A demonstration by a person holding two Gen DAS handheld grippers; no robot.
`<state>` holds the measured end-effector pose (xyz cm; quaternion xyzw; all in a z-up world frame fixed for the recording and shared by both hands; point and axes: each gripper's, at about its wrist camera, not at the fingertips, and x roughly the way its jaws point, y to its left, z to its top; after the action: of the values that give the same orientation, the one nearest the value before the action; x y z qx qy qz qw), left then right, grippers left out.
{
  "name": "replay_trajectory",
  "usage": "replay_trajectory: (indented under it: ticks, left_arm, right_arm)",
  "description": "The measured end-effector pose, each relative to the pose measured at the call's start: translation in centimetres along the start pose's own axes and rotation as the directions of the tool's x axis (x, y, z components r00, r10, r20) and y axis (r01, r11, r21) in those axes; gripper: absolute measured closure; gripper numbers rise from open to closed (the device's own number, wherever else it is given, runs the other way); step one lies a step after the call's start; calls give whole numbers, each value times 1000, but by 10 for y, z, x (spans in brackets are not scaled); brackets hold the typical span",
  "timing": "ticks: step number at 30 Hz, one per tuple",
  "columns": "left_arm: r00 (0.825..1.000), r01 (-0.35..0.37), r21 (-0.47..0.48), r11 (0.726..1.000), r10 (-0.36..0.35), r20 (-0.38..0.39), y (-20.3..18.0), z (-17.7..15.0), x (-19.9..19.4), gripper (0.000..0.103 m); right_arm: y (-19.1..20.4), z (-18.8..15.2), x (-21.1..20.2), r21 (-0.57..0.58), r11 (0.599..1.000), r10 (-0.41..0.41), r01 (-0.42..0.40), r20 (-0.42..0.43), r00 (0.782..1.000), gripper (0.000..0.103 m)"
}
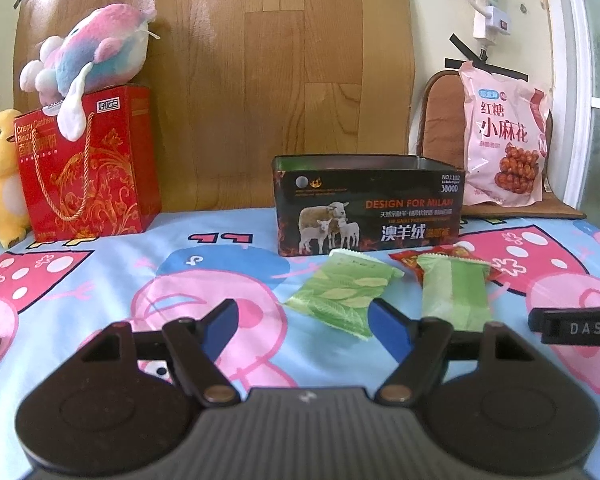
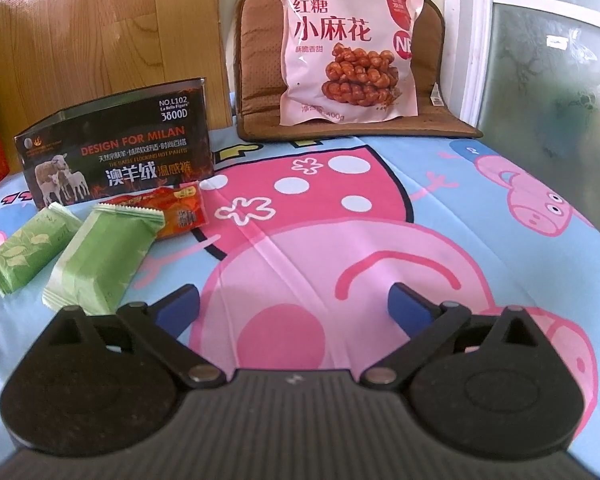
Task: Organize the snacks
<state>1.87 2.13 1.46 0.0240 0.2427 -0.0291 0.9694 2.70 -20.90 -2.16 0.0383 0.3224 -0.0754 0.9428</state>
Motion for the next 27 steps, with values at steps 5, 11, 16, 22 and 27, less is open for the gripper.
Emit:
replay_trajectory:
  ticks: [5, 11, 16, 22, 27]
  left_arm:
    - [1000, -3, 8, 1000, 3, 0, -1, 0, 1, 29]
    - [1000, -1, 9, 1000, 1, -6, -1, 1, 3, 29]
    - [1000, 1, 8, 1000, -1, -13, 0, 1, 4, 29]
    - [1000, 13, -8, 1000, -13, -19, 3, 1, 4, 29]
    - [995, 96, -72, 993, -98, -18, 15, 2, 1, 30]
  right_arm:
    - [0, 0, 1, 0, 1000, 7, -7, -4, 1000, 0]
    - [0, 0, 1, 0, 1000, 5, -5, -4, 1000, 0]
    - [1, 0, 1, -1, 1000, 6, -6, -4, 1000, 0]
    - [2, -2, 0, -3, 1000, 16, -16, -2, 1000, 0]
    - [-7, -3, -3, 38, 995, 91, -92, 23, 996, 0]
